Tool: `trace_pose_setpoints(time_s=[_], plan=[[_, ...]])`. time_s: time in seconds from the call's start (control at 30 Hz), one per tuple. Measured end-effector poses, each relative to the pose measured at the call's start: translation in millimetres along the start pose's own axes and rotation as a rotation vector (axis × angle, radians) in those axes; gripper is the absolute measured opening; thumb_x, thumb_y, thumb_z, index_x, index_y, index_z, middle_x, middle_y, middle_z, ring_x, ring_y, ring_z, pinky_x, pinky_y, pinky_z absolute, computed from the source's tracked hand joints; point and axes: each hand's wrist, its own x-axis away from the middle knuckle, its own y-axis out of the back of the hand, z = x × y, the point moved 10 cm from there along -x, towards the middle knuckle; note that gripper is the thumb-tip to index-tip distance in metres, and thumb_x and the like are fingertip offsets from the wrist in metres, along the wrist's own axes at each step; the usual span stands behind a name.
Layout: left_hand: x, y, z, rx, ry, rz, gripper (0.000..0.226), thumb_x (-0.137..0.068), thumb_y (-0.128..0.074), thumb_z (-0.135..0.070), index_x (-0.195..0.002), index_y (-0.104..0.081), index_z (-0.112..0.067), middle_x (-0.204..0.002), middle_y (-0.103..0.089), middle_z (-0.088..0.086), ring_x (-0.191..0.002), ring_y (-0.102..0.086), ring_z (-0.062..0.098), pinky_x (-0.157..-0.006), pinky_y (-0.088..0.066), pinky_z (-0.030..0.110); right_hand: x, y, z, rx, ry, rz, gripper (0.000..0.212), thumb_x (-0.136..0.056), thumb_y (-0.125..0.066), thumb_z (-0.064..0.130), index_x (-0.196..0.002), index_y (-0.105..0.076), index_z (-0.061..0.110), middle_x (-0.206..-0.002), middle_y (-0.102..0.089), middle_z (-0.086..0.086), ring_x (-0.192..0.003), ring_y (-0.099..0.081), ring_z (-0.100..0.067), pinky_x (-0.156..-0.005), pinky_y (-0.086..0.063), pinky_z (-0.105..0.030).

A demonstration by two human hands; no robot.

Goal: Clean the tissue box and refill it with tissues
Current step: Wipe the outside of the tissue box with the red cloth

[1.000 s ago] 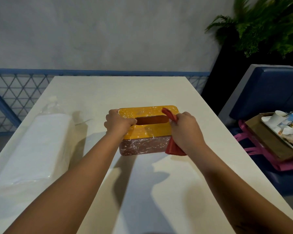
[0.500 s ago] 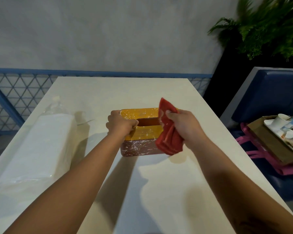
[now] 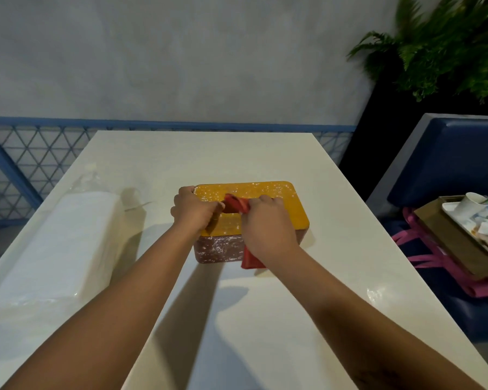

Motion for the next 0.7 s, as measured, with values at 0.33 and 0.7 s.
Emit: trace_pose_setpoints(time_s=[0.33,0.7], plan=[[0,0,-2,0.020,-0.045,0.026,0.112,-0.029,-0.075,-0.048,-0.130,-0.041,-0.015,-0.123,-0.056,0.011,-0.108,-0.058,0.036,-0.091,-0.050,0.052,-10,30,-106,-0.789,-0.478,-0.157,0.033,-0.094,-0.049,0.021,-0.063,-0.054,0.013,-0.068,-0.055,-0.008,-0.056,-0.050,-0.019,-0.054,-0.040,-0.018],[-10,-2,4,0.037,-0.065,0.017,0.104,-0.025,-0.073,-0.052,-0.119,-0.048,-0.017,-0.114,-0.060,0.008,-0.103,-0.061,0.034,-0.085,-0.053,0.053,-35,10,-97,-0.051,-0.486,0.090,0.029,-0.094,-0.040,0.011,-0.118,-0.056,0.004,-0.125,-0.040,-0.012,-0.115,-0.043,-0.030,-0.075,-0.037,-0.033]])
